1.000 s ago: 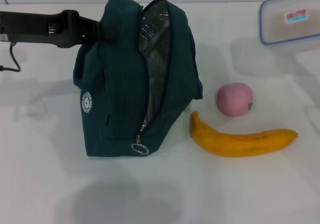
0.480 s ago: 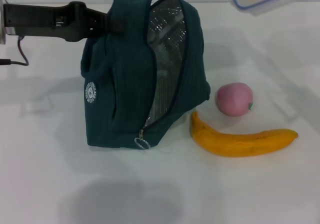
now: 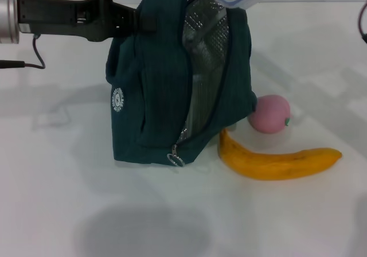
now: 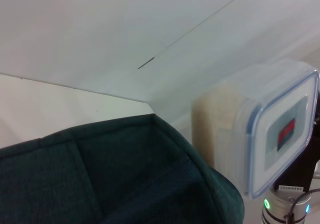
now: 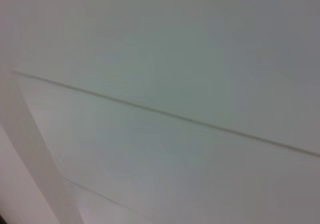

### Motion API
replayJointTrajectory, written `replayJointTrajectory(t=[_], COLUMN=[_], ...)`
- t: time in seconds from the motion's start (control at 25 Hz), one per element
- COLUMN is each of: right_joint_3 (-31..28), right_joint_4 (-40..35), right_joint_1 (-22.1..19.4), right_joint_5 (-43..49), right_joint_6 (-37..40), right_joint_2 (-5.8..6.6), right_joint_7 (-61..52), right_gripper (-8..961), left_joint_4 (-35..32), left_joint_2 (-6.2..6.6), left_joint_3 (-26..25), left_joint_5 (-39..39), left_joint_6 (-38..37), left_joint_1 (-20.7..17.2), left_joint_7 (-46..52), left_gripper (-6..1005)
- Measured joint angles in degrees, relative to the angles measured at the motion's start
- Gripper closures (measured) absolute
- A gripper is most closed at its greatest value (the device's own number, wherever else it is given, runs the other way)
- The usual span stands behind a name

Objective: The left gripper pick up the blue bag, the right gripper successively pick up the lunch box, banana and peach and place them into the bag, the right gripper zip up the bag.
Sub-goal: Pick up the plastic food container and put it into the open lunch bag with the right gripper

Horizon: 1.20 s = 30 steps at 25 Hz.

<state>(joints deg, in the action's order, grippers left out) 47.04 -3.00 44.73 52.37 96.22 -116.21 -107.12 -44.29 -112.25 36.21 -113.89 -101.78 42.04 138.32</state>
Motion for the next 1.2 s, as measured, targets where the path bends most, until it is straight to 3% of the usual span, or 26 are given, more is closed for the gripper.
replayJointTrajectory(t=[0.32,0.76,1.2], right_joint_3=[3.92,7.97,17.31], right_joint_4=[1.28,2.7,2.0], right_joint_1=[2.58,1.64,2.09], right_joint_5=[0.01,0.71,0.9], right_joint_6=[-2.87,-3.96,-8.81], right_joint_2=[0.03,0.02,0.02], right_joint_7=[0.15,0.54,1.09], right_gripper=[858,858,858], left_joint_4=[0.0,0.0,0.85], left_joint_2=[-0.52,-0.69,-0.87], left_joint_3=[0.0,-0.04,-0.08], left_joint_5=[0.19,1.02,1.09], left_joint_6=[-0.11,-0.01,0.15], left_joint_1=[0.44,0.16,-0.18], left_joint_7=[0.02,-0.18,-0.5], left_gripper=[967,967,967])
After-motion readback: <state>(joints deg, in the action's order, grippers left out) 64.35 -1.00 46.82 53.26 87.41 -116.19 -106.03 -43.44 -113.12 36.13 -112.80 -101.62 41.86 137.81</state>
